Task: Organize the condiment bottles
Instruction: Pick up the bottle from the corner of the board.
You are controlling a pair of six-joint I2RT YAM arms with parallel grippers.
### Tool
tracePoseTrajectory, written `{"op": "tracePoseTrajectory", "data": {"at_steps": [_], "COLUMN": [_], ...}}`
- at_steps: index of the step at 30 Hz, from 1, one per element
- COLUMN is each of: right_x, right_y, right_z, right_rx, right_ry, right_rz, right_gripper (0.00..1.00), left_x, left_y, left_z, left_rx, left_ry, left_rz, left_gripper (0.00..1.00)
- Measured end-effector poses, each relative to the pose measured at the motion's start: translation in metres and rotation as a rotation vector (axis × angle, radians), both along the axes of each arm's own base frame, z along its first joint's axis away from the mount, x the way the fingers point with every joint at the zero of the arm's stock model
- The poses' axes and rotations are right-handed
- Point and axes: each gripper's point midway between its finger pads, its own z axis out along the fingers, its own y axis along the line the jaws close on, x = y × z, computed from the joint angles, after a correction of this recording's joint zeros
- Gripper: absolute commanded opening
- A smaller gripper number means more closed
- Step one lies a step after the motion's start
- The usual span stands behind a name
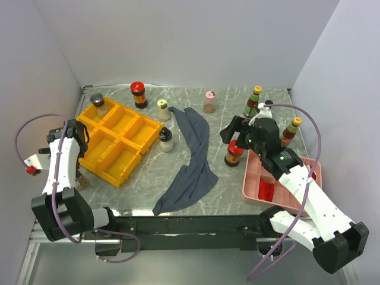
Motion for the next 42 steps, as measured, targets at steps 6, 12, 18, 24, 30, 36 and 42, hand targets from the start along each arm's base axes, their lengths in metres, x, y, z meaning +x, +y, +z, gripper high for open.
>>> {"op": "tracePoseTrajectory", "data": {"at_steps": [6, 12, 18, 24, 30, 36, 42], "right_x": [0.002, 0.001, 0.001, 0.0, 0.0, -0.001, -0.004], "right_y": [0.003, 0.005, 0.005, 0.006, 0.006, 0.005, 0.004], "right_z": [0.01, 0.011, 0.011, 0.011, 0.011, 0.013, 0.02], "right_rx": [0.016, 0.025, 0.026, 0.029, 0.029, 0.031, 0.039], "right_ry": [-0.013, -0.011, -0.011, -0.009, -0.01, -0.015, -0.037], "right_rz": [0.01, 0.013, 0.014, 0.02, 0.021, 0.02, 0.02], "right_gripper": [1.0, 1.0, 1.0, 1.0, 1.0, 1.0, 1.0], "left_x": [-0.002, 0.011, 0.013, 0.009, 0.004, 0.006, 0.027], "left_y": [0.002, 0.006, 0.006, 0.007, 0.004, 0.001, 0.008], "left_z": [-0.027, -0.052, -0.068, -0.071, -0.069, -0.057, -0.013], "left_rx": [-0.033, -0.066, -0.087, -0.088, -0.107, -0.12, -0.076], "left_ry": [0.096, 0.147, 0.2, 0.24, 0.26, 0.234, 0.137], "left_rz": [0.008, 0.003, -0.001, 0.01, 0.026, 0.007, -0.068], "left_gripper": [0.97, 0.92, 0.77, 0.42, 0.01, 0.01, 0.01]}}
